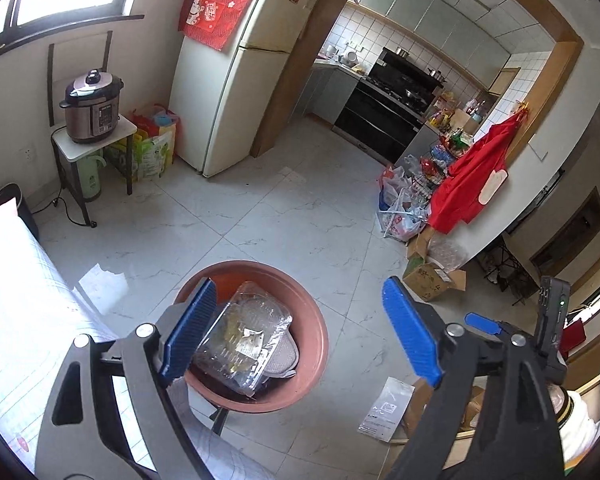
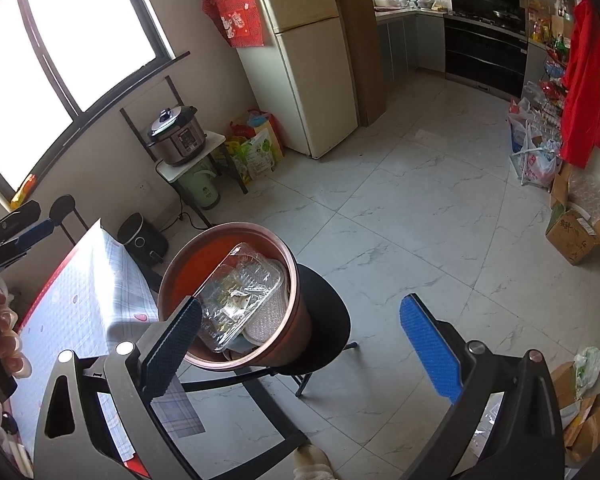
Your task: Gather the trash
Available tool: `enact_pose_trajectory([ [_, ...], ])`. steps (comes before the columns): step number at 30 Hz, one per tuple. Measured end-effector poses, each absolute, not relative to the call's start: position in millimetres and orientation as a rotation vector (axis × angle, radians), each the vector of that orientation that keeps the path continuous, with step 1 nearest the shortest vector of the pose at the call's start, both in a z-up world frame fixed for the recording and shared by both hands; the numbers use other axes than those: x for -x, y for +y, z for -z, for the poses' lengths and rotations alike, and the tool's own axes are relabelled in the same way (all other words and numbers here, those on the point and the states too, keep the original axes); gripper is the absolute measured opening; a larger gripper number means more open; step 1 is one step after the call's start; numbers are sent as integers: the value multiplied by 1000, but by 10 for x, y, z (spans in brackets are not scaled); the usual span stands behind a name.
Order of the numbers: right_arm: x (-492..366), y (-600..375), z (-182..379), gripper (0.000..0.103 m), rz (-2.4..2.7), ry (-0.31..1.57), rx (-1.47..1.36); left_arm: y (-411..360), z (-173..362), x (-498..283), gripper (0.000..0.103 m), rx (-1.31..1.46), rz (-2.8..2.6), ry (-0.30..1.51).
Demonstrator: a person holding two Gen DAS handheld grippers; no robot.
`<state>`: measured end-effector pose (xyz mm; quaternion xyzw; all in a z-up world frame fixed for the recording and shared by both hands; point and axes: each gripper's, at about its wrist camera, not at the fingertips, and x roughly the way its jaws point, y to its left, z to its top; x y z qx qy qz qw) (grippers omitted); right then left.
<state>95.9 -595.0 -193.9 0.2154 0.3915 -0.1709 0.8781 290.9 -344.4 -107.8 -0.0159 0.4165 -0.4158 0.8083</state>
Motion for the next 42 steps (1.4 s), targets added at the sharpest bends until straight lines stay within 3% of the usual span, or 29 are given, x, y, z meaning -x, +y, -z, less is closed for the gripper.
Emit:
enact_pose_trajectory([
  [4,-952,-5739,1719,98,368,785,-413,-3158,916,-2746,93,16,830,841],
  [12,-910,-5062,1137,98,318,700,-320,-2300,519,-2372,97,11,668,737],
  [28,-747,-3480,283,98,196,564,-162,-388,-89,-1628,97,48,327,596],
  [42,-761,-2854,62,98,165,517,-126,374,-298,-1194,97,-11,219,498],
])
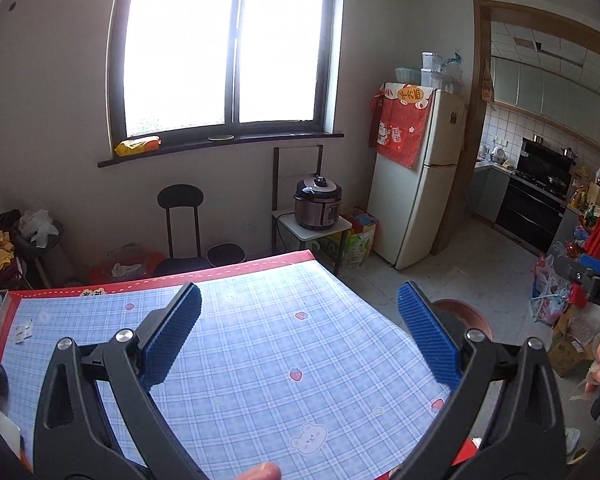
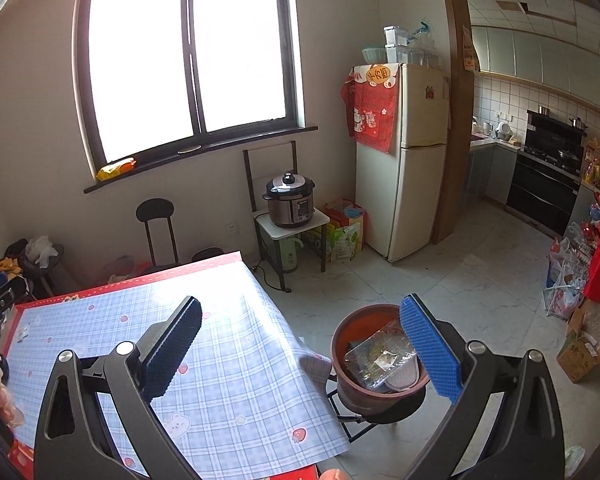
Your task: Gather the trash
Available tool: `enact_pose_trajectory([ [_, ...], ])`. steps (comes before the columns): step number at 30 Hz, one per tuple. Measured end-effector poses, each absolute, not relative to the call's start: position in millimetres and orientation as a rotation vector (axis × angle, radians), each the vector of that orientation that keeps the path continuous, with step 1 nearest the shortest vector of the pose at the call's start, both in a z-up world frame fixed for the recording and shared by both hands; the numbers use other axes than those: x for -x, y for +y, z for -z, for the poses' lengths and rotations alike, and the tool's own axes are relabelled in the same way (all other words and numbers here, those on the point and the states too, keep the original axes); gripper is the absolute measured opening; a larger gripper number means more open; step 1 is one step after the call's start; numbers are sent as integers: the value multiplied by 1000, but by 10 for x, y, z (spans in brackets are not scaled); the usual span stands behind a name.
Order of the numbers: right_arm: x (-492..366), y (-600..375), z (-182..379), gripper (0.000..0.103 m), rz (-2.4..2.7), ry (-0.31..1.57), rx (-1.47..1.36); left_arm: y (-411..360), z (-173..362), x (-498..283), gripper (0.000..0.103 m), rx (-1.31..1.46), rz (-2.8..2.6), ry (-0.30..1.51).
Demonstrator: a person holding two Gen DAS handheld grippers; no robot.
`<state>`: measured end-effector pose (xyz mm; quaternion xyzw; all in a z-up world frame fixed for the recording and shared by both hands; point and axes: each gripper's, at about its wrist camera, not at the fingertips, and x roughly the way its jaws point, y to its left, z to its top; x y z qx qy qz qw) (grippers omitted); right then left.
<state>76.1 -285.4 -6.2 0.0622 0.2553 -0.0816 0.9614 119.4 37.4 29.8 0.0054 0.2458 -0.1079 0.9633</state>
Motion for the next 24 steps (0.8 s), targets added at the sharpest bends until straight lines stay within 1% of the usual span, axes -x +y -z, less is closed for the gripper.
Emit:
enact_pose_trajectory([
  [7,-749,-2693,38,98,163,503,-117,506,-357,-1145,97,-5,218,480],
  [24,-686,-2702,17,98,187,491,-114,405,-356,-1176,97,-6,249,471],
])
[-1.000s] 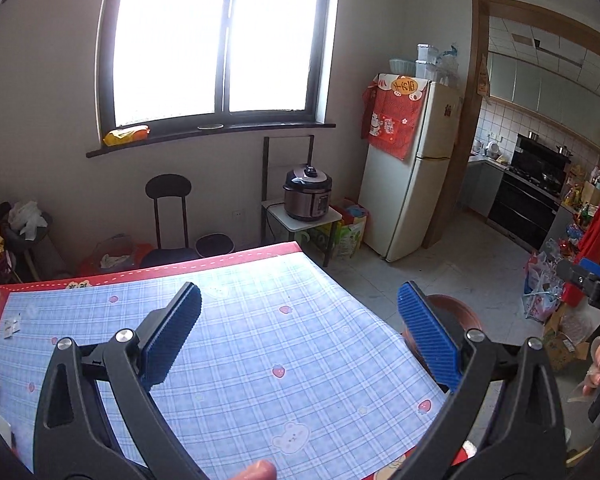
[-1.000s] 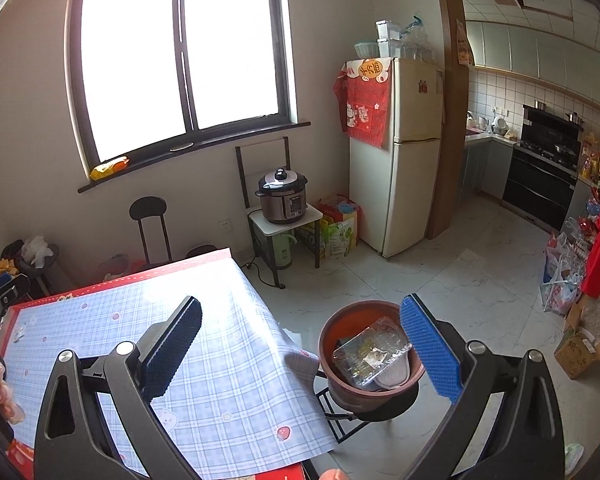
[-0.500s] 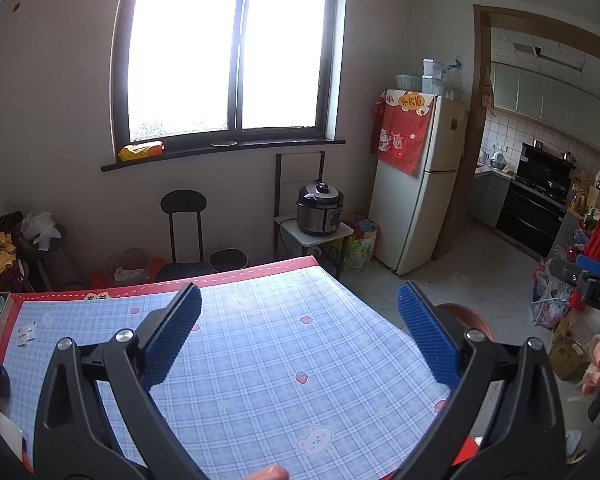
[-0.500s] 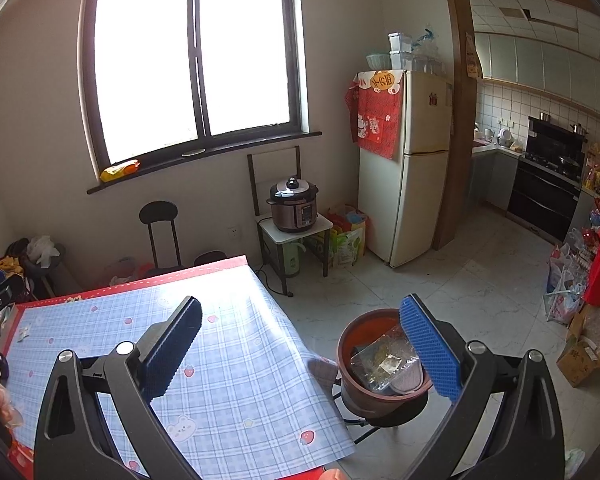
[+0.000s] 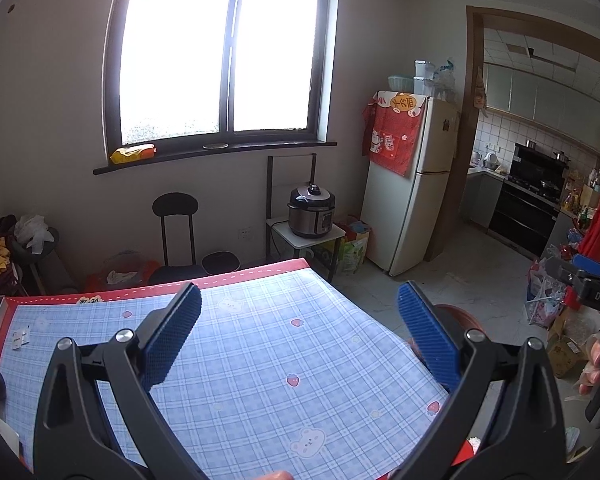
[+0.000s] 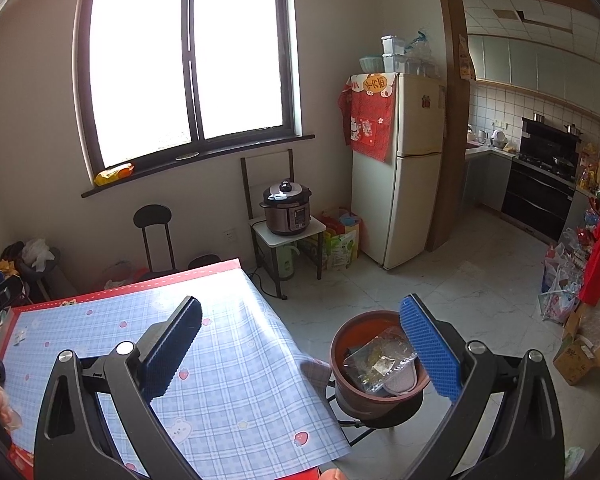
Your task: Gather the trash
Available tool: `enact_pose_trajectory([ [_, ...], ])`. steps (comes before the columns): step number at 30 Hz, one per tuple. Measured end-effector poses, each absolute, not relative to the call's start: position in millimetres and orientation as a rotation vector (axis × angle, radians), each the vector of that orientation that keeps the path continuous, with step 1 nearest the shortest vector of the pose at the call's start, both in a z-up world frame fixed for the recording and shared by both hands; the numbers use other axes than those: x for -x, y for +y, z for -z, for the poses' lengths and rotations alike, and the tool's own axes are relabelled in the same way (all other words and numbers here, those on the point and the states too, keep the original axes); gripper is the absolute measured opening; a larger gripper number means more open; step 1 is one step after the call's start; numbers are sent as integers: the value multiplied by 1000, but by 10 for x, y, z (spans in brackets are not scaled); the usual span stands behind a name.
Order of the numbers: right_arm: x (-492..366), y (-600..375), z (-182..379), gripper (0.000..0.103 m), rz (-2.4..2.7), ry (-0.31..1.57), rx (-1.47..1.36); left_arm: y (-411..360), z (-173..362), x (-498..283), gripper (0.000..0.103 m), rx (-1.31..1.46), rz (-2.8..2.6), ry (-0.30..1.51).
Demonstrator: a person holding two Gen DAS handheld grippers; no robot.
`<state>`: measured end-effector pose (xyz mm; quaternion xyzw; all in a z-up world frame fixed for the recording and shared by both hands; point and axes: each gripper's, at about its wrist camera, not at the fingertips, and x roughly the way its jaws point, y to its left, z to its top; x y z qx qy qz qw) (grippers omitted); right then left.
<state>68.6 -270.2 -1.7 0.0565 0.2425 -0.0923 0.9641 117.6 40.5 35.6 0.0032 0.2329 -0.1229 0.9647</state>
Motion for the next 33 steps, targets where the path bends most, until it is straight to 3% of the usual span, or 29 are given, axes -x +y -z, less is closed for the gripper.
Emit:
enact_pose_trajectory([
  [33,-581,-2797,28,98,210,499,-134,357,-322,-1206,97,-13,260,484],
])
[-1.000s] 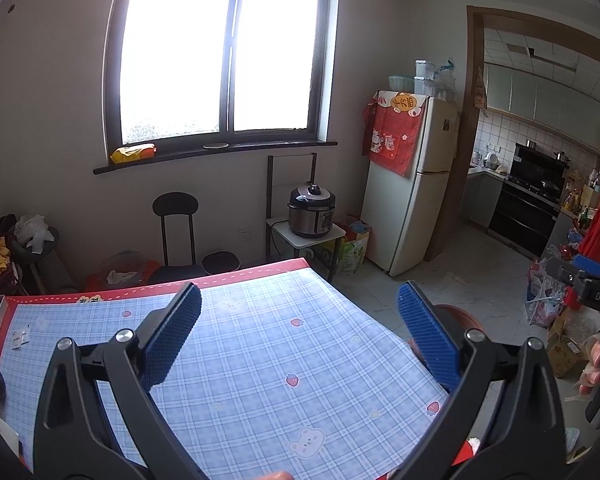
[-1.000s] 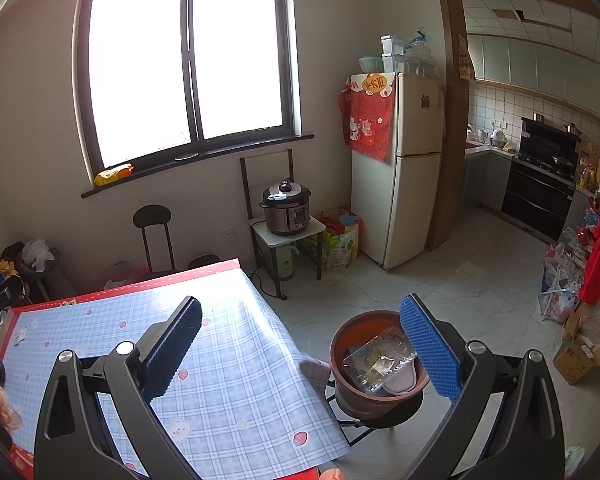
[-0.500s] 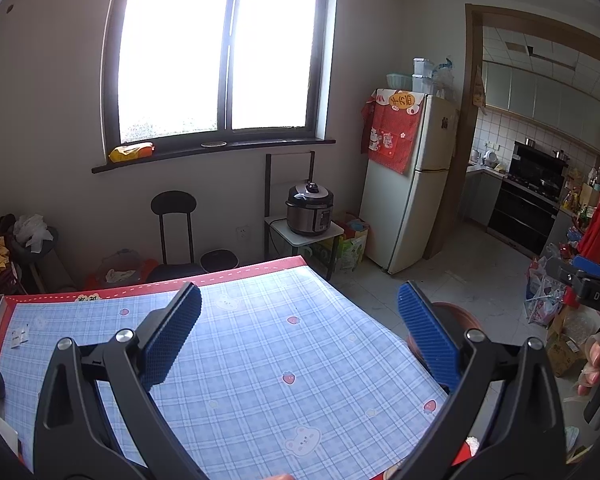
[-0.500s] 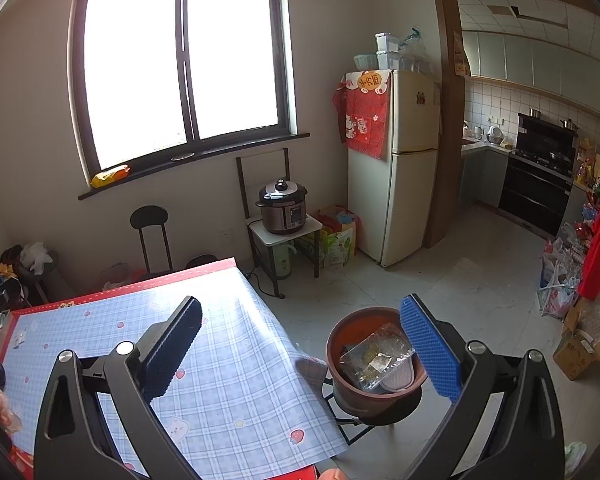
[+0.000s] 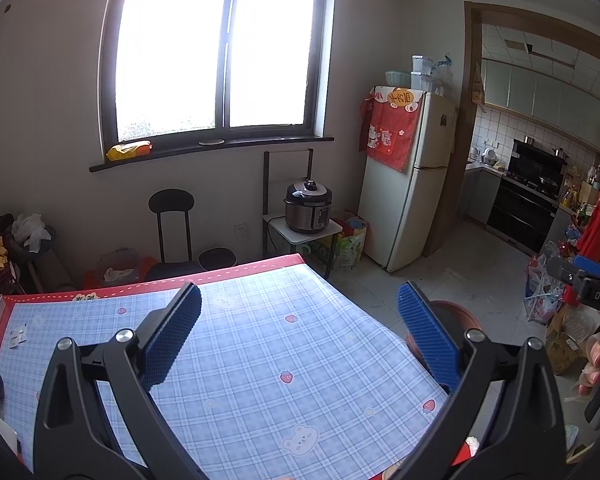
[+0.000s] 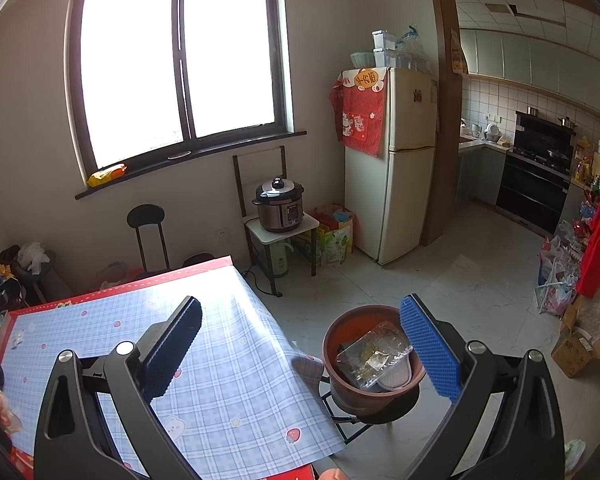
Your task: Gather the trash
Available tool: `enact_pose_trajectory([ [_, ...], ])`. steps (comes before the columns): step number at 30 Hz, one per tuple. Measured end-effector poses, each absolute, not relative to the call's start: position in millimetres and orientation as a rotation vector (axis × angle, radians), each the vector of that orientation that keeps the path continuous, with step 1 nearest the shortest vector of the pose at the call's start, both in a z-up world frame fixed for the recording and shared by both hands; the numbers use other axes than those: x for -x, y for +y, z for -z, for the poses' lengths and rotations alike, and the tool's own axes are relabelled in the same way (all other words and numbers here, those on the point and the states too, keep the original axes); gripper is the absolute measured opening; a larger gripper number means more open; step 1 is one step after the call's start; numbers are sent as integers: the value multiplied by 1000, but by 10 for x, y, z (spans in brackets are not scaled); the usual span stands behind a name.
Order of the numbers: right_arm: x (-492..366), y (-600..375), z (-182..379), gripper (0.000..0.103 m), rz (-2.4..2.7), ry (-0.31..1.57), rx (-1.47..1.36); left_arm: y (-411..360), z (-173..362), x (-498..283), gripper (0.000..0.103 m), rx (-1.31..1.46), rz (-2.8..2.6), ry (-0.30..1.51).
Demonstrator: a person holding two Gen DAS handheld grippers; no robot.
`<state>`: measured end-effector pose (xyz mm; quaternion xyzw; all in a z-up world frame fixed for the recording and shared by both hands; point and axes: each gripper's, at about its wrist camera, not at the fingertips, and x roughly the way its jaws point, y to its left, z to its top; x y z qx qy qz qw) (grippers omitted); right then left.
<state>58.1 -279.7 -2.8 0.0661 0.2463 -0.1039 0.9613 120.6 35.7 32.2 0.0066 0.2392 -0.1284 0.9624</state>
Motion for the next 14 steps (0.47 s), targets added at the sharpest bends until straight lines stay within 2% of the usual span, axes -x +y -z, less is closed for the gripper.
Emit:
enact_pose_trajectory([
  [14,-599,-2816,63,98,214,507,-135,332,-308,-1232,97,-10,258,499],
])
